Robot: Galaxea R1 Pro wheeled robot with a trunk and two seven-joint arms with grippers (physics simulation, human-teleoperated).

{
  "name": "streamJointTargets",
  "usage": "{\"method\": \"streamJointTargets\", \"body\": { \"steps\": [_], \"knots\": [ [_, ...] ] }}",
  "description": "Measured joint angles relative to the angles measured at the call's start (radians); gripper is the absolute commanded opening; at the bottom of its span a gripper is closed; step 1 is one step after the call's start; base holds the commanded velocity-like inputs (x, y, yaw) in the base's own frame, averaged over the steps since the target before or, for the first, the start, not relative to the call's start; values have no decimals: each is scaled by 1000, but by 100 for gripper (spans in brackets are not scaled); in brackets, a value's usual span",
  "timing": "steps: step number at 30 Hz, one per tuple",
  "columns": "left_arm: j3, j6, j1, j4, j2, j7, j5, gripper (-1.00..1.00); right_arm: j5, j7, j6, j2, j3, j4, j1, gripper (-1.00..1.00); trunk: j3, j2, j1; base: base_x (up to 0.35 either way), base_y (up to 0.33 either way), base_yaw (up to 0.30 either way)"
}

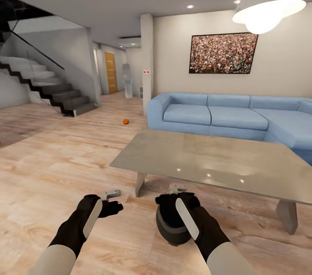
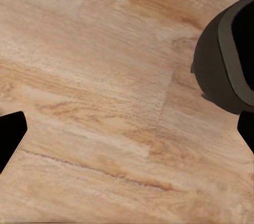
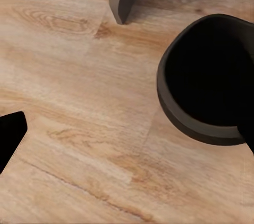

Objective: Place each of the two pumpkins and all three candles from the living room inside a cabinet in the living room (use any cabinet), then make sure every cabinet is closed, and position the cauldron so it is next to a table in the living room.

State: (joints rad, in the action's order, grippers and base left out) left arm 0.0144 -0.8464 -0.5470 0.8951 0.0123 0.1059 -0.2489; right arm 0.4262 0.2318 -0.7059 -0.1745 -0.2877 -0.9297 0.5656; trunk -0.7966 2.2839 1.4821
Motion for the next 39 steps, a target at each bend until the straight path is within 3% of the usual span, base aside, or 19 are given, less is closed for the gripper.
{"method": "streamJointTargets", "body": {
  "steps": [19,22,25,27,31,36,37,38,39],
  "knots": [
    [0,1,0,0,-2,2,3,100,-1,0,-1,0,-2,0,0,100,60,-133,-73,0,0,288],
    [-6,1,0,0,-12,4,4,100,-1,0,-3,0,-1,0,0,100,69,-154,-84,0,0,288],
    [-40,0,0,-1,-28,4,5,100,-2,0,-4,0,-1,0,0,100,78,-175,-96,0,0,288],
    [-85,-1,0,-6,-49,3,6,100,-2,0,-5,0,-4,2,0,100,85,-189,-104,0,0,288],
    [-109,0,0,-35,-89,4,4,100,-2,1,-10,0,-19,3,0,100,97,-217,-119,0,0,288],
    [-121,13,0,-162,-173,0,-2,100,-1,1,-36,0,-28,4,0,100,113,-252,-138,0,0,288],
    [-135,15,0,-183,-182,-1,-3,100,0,0,-38,0,-28,4,0,100,116,-259,-142,0,0,288],
    [-172,18,1,-210,-189,-1,0,100,2,0,-79,0,-29,-1,0,100,119,-266,-146,0,0,288],
    [-176,24,2,-219,-190,-1,-3,100,2,-1,-88,0,-29,-1,-1,100,122,-273,-150,0,0,288]
  ]
}}
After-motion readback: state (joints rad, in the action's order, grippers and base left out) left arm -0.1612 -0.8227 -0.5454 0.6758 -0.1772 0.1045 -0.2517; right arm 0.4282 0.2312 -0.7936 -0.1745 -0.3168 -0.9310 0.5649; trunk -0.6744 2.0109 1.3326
